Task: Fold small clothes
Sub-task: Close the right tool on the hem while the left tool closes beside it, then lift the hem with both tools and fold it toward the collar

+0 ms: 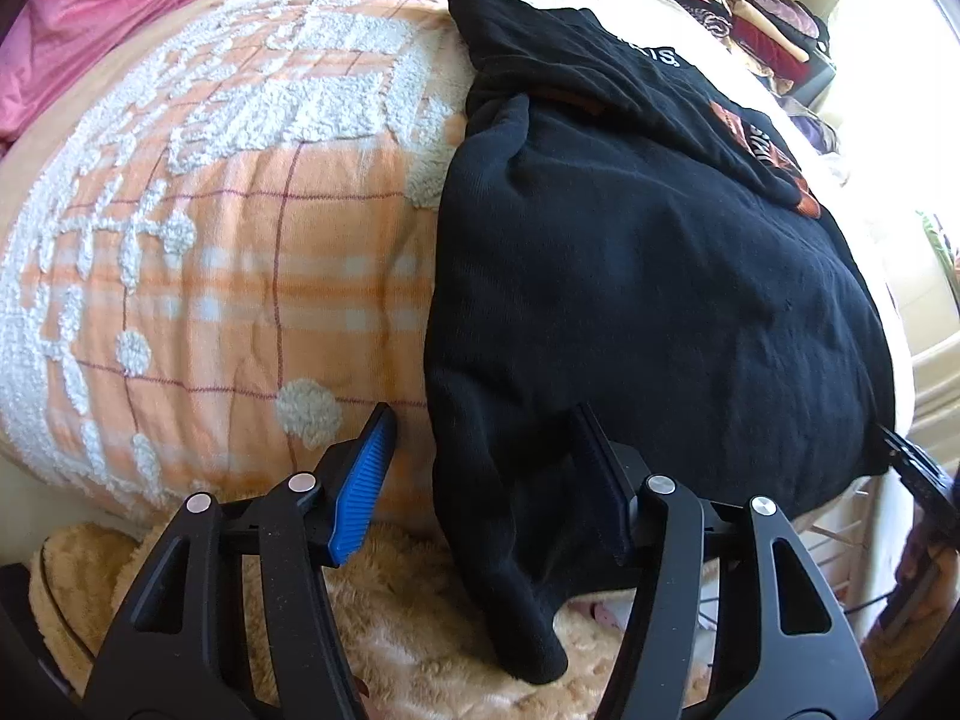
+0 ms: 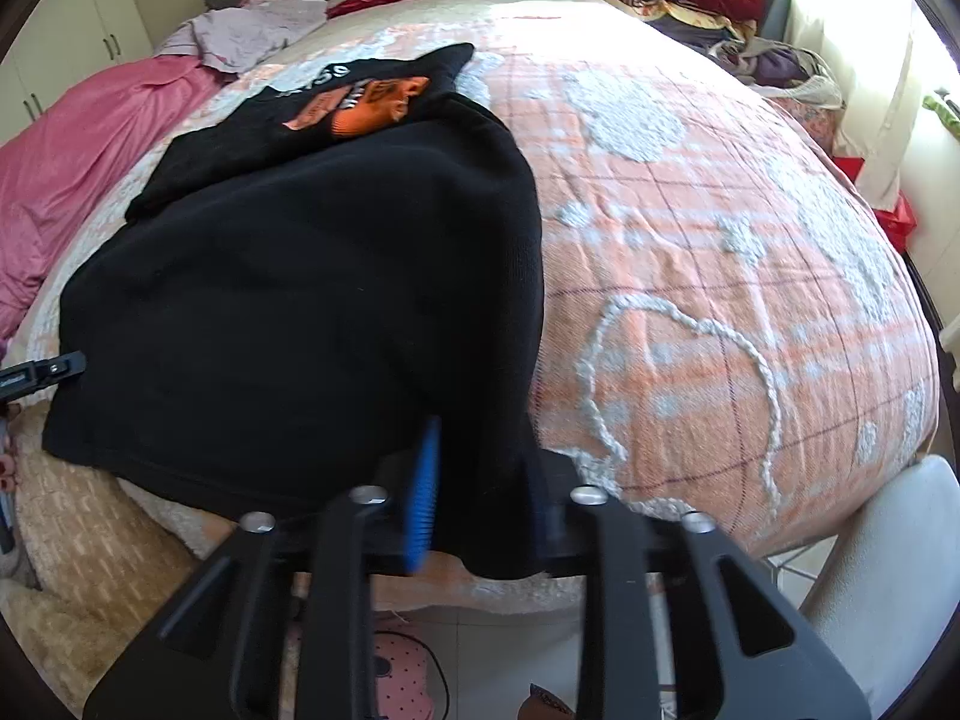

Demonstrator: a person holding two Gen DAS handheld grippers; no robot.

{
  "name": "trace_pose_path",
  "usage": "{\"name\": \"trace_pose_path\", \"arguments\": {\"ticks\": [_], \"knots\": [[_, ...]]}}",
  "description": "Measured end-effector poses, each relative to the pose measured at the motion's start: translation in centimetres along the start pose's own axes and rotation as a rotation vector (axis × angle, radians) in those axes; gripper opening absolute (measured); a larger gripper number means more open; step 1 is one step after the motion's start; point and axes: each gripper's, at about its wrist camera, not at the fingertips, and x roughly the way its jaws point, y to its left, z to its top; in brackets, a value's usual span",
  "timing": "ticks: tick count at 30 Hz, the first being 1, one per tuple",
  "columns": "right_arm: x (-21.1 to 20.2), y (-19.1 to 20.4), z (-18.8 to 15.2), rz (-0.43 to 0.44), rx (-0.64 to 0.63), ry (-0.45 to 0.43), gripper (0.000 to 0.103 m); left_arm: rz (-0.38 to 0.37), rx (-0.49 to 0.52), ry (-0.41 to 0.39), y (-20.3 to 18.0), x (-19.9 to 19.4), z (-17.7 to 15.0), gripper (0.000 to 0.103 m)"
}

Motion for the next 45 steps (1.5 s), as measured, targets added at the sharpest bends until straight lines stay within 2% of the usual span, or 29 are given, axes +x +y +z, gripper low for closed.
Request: {"name": "trace_pose_path", "arguments": {"ticks": [3, 4, 5, 6, 8, 10, 11, 12, 16, 19, 22, 26, 29, 35, 41, 45], "knots": [[0.1, -0.1, -0.2, 0.018, 0.001, -0.008, 0.038, -0.011, -0.015, 0.018, 0.6, -0.2, -0.5, 0.051], [0.1, -0.1, -0.2, 0.031, 0.005, -0.01, 0.034, -0.019, -0.024, 0.025, 0.9, -0.3, -0.8, 0.051], [-0.1, -0.2, -0.1, 0.061, 0.013, -0.02, 0.02, -0.03, -0.029, 0.03, 1.2, -0.4, -1.1, 0.051], [-0.6, -0.2, -0.1, 0.085, 0.017, -0.043, 0.012, -0.034, -0.021, 0.025, 1.2, -0.5, -1.3, 0.051], [-1.6, -0.2, 0.0, 0.141, 0.026, -0.097, 0.009, -0.03, -0.009, 0.023, 1.0, -0.6, -1.4, 0.051], [-2.8, -0.5, 0.3, 0.189, 0.05, -0.15, 0.009, -0.041, -0.009, 0.025, 0.9, -0.6, -1.3, 0.048], [-3.3, -0.6, 0.5, 0.206, 0.061, -0.17, 0.009, -0.049, -0.01, 0.028, 0.8, -0.5, -1.3, 0.037], [-3.7, -0.7, 0.8, 0.214, 0.07, -0.187, 0.008, -0.065, -0.012, 0.036, 0.7, -0.5, -1.3, 0.033], [-5.2, -0.9, 1.8, 0.236, 0.113, -0.239, 0.007, -0.084, 0.002, 0.055, -0.4, 0.2, -1.2, 0.032], [-5.8, -1.0, 2.5, 0.244, 0.125, -0.265, 0.007, -0.055, 0.031, 0.06, -1.4, 0.7, -1.0, 0.03], [-5.9, -0.7, 2.8, 0.237, 0.12, -0.268, 0.007, -0.047, 0.038, 0.045, -1.5, 0.4, -0.9, 0.013], [-5.9, -0.7, 3.3, 0.238, 0.126, -0.27, 0.007, -0.089, 0.024, 0.028, -0.5, -0.5, -0.7, 0.003], [-5.9, -0.8, 3.5, 0.237, 0.138, -0.273, 0.007, -0.165, -0.014, -0.008, -0.1, -1.8, -0.3, 0.002], [-6.9, -0.8, 4.0, 0.25, 0.162, -0.323, 0.007, -0.254, -0.031, -0.113, -0.1, -5.4, 2.0, 0.002], [-8.0, -1.0, 5.3, 0.282, 0.195, -0.381, 0.007, -0.275, -0.042, -0.205, 0.3, -7.9, 4.8, 0.002], [-9.0, -0.6, 7.0, 0.285, 0.182, -0.427, 0.007, -0.287, -0.049, -0.236, 0.3, -8.4, 6.5, 0.002]]}}
